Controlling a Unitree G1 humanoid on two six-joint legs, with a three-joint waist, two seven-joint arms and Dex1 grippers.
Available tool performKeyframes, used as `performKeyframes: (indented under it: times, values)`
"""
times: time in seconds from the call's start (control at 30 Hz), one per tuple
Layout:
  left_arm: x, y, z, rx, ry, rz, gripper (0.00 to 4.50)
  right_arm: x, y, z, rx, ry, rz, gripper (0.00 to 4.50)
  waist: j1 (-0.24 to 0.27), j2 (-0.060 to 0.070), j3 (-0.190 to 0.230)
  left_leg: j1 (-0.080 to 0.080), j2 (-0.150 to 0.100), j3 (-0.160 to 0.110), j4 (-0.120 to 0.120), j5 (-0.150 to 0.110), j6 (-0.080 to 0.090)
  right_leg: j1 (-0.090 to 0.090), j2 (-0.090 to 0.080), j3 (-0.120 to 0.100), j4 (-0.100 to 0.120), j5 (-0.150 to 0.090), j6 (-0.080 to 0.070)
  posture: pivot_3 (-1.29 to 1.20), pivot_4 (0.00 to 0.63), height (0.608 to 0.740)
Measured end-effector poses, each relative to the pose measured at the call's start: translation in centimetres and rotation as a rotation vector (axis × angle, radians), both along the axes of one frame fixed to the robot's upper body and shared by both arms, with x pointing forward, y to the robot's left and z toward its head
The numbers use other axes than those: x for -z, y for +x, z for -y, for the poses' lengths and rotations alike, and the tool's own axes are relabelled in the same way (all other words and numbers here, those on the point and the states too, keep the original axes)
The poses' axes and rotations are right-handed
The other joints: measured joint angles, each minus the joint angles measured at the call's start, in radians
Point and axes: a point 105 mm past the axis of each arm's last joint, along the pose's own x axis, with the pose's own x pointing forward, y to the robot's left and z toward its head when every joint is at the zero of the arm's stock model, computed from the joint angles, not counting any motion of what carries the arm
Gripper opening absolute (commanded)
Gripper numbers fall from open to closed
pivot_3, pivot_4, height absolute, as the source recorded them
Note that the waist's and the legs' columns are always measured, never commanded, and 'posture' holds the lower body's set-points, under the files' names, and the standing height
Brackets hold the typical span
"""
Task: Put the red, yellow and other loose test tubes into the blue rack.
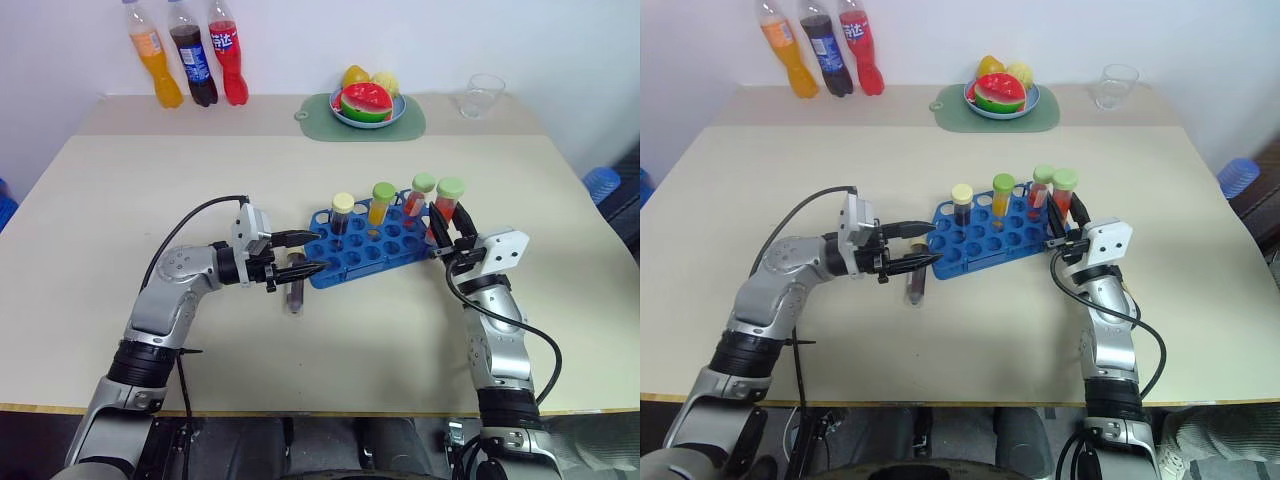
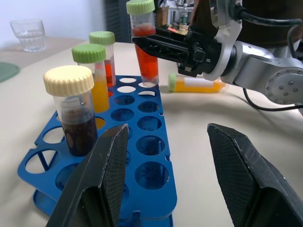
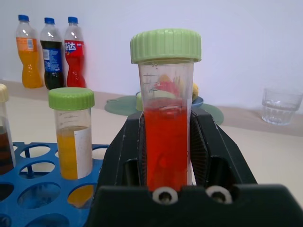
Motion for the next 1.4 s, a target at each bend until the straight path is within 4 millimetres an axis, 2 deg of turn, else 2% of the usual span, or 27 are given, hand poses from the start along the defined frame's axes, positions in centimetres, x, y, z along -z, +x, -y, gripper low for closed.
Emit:
performKeyframes:
  times: [0.2,0.47,0.5,0.57,0.63,0.83,1.0,1.07,1.2,1.3,1.4]
  values:
    - [0.4,-0.4,-0.1,-0.003,0.002,-0.013,2.74,0.5,0.8,-0.7,-0.012,0.004,-0.003,0.76,-0.003,0.000,0.000,0.000,0.000,0.000,0.000,0.000,0.000,0.000,0.000,0.000,0.001,0.000,0.000,0.00,0.150,0.740]
    - [0.4,-0.5,-0.2,0.011,0.005,-0.020,2.74,0.6,0.9,-0.8,-0.028,0.028,-0.002,0.76,-0.004,0.000,0.000,0.001,0.000,0.000,0.000,0.000,0.000,0.000,0.000,0.001,0.001,0.000,0.000,0.00,0.150,0.740]
    - [0.4,-0.5,-0.2,0.012,0.004,-0.021,2.74,0.8,0.9,-0.8,-0.032,0.036,-0.016,1.77,-0.005,-0.001,0.000,0.001,0.000,0.000,0.000,0.000,0.000,0.000,0.000,0.001,0.001,0.000,0.000,0.00,0.150,0.740]
    - [0.4,-0.6,-0.2,0.013,0.003,-0.021,2.74,1.9,0.7,-0.8,-0.038,0.037,-0.062,2.57,-0.003,0.000,0.000,0.001,0.000,0.000,0.000,0.000,0.000,-0.001,0.000,0.001,0.002,0.000,0.000,0.00,0.150,0.740]
    - [0.4,-0.6,-0.1,0.014,0.000,-0.022,2.74,2.5,0.5,-1.1,-0.040,0.023,-0.081,3.60,-0.002,0.000,0.000,0.000,0.000,0.000,0.000,0.000,0.000,-0.002,0.000,0.001,0.002,0.000,0.000,0.00,0.150,0.740]
    - [0.4,-0.6,0.2,0.022,-0.008,-0.025,2.74,1.1,-0.7,0.3,0.000,-0.079,-0.046,3.60,0.004,0.000,0.000,-0.001,0.000,0.000,0.000,0.000,0.000,-0.002,0.000,0.001,0.001,-0.002,-0.003,0.00,0.150,0.740]
    - [0.4,-0.7,0.8,0.039,-0.025,-0.027,2.74,-0.1,-3.6,3.2,0.006,-0.245,-0.118,3.60,0.005,0.000,0.001,-0.001,0.000,0.000,0.000,0.000,0.000,-0.002,0.000,0.001,0.001,-0.002,-0.003,0.00,0.150,0.740]
    - [0.4,-0.7,1.0,0.049,-0.029,-0.030,2.74,0.0,-5.7,4.1,-0.032,-0.290,-0.241,3.60,0.006,0.000,0.001,-0.001,0.000,0.000,0.000,0.000,0.000,-0.002,0.000,0.001,0.001,-0.002,-0.003,0.00,0.150,0.740]
    - [0.6,-0.7,1.3,0.069,-0.029,-0.041,2.74,-0.7,-7.7,5.6,-0.049,-0.300,-0.475,3.60,0.002,-0.001,0.001,0.000,0.000,0.000,0.001,0.000,0.000,-0.002,0.000,0.002,0.001,-0.004,-0.006,0.00,0.150,0.740]
    - [0.7,-0.8,1.9,0.093,-0.032,-0.047,2.74,-1.5,-7.8,7.6,-0.022,-0.308,-0.695,3.60,0.003,-0.003,0.002,0.000,0.000,-0.001,0.001,0.000,0.000,-0.002,0.000,0.002,0.000,-0.004,-0.007,0.00,0.150,0.740]
    - [0.8,-0.8,2.1,0.108,-0.031,-0.044,2.74,-2.0,-7.1,9.1,0.006,-0.304,-0.847,3.60,0.004,-0.004,0.002,-0.001,0.000,-0.001,0.001,0.000,0.000,-0.002,0.000,0.002,-0.001,-0.005,-0.007,0.00,0.150,0.740]
